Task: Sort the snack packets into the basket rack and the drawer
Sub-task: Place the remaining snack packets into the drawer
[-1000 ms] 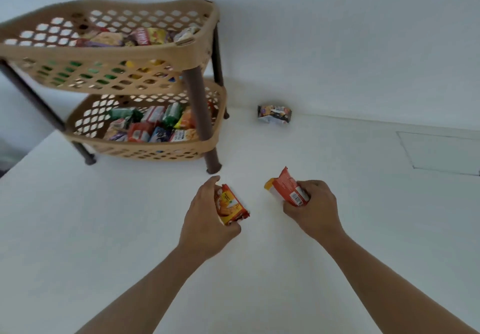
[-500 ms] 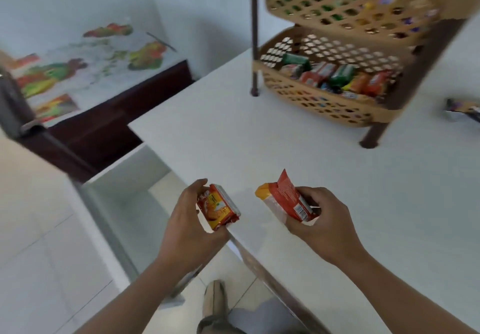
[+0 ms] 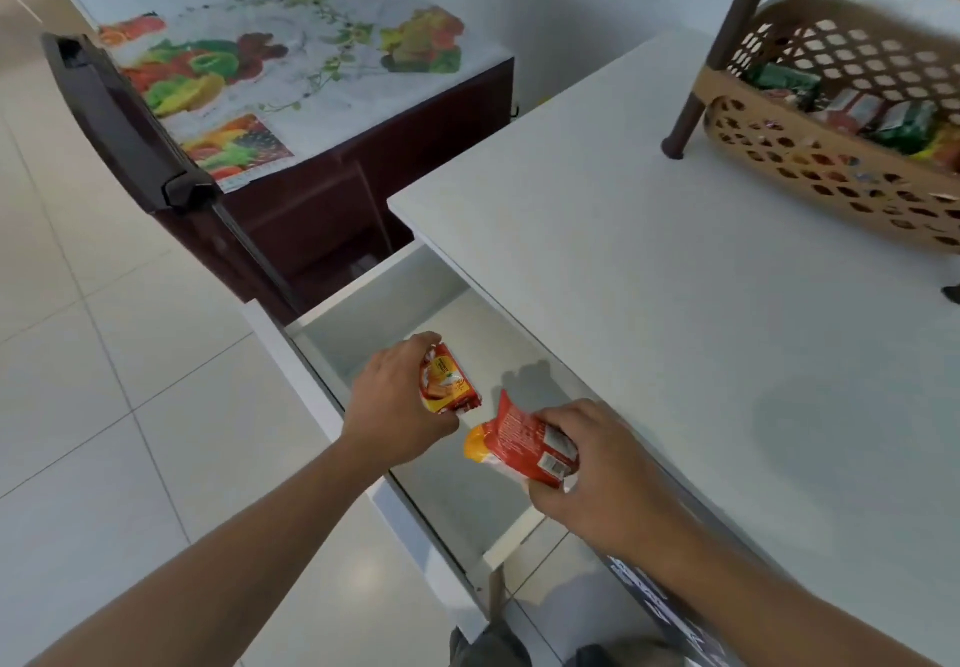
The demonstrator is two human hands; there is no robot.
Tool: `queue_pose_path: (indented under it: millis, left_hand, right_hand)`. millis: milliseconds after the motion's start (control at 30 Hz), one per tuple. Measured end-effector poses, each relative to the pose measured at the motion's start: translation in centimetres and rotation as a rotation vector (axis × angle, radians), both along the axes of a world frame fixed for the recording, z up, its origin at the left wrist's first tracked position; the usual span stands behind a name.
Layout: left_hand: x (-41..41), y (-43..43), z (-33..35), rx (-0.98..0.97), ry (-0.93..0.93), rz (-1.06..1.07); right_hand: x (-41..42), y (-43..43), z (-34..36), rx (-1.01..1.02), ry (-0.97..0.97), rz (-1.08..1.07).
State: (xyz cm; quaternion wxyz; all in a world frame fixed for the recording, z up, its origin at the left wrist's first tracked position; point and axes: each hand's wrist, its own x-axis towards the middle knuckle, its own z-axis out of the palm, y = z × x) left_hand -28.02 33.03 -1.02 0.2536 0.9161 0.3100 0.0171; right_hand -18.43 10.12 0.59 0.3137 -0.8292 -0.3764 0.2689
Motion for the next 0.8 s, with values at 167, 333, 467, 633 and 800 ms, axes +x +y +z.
queue_pose_path:
  millis: [167, 333, 467, 633, 800]
  left_hand:
    - [3.1, 3.3, -2.8, -0.009, 0.146, -0.118]
    - [7.5, 5.1, -6.1, 0.014, 0.384, -0.181]
    - [9.4, 5.3, -9.2, 0.004, 0.508, -0.225]
    - [10.5, 4.4, -11.8, -0.01, 0.575, -0.277]
    - [11.0, 3.5, -13.1, 0.024, 0.629, -0.313]
  right_hand:
    - [0.5, 4.7, -3.5, -0.212, -0.2, 0.136]
    - [1.7, 7.7, -7.0, -0.395, -0.311, 0.209]
    - [2.8, 9.3, -9.9, -0.522, -0.287, 0.241]
    - [3.1, 9.8, -12.9, -0.593, -0.187, 0.224]
    - [3.4, 11.0, -14.2, -0.636, -0.118, 0.259]
